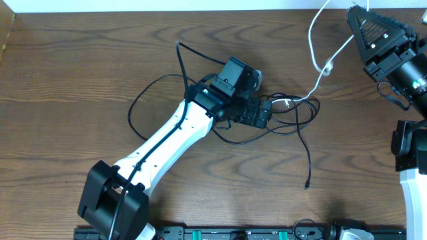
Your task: Untangle cables
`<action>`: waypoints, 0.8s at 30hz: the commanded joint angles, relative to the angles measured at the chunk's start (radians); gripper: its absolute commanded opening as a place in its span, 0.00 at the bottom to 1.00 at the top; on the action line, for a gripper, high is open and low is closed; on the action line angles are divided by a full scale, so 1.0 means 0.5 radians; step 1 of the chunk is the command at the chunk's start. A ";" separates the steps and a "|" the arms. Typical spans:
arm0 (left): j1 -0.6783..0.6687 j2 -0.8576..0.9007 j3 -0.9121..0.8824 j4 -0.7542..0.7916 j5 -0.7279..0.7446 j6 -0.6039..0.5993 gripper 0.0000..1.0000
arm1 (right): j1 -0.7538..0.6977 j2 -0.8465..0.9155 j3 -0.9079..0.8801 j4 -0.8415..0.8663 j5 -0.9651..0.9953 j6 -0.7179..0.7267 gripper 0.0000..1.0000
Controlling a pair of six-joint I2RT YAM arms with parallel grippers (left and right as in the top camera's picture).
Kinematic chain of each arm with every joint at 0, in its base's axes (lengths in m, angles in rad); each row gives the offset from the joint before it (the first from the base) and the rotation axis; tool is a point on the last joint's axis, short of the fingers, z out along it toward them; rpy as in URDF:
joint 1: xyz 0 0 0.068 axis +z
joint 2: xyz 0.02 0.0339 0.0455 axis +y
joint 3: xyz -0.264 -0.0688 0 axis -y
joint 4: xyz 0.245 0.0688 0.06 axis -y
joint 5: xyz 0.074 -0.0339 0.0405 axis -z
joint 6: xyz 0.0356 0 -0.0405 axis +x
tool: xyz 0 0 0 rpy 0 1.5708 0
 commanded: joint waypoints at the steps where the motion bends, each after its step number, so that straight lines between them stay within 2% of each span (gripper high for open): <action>1: -0.004 0.037 0.031 0.011 -0.027 -0.016 0.98 | -0.007 -0.027 0.037 0.048 -0.008 0.084 0.01; 13: 0.012 0.056 0.031 0.070 -0.027 -0.018 0.98 | -0.008 -0.029 0.037 0.149 -0.081 0.150 0.01; 24: 0.130 0.059 0.031 0.110 -0.027 -0.137 0.98 | -0.008 -0.030 0.037 0.156 -0.094 0.159 0.01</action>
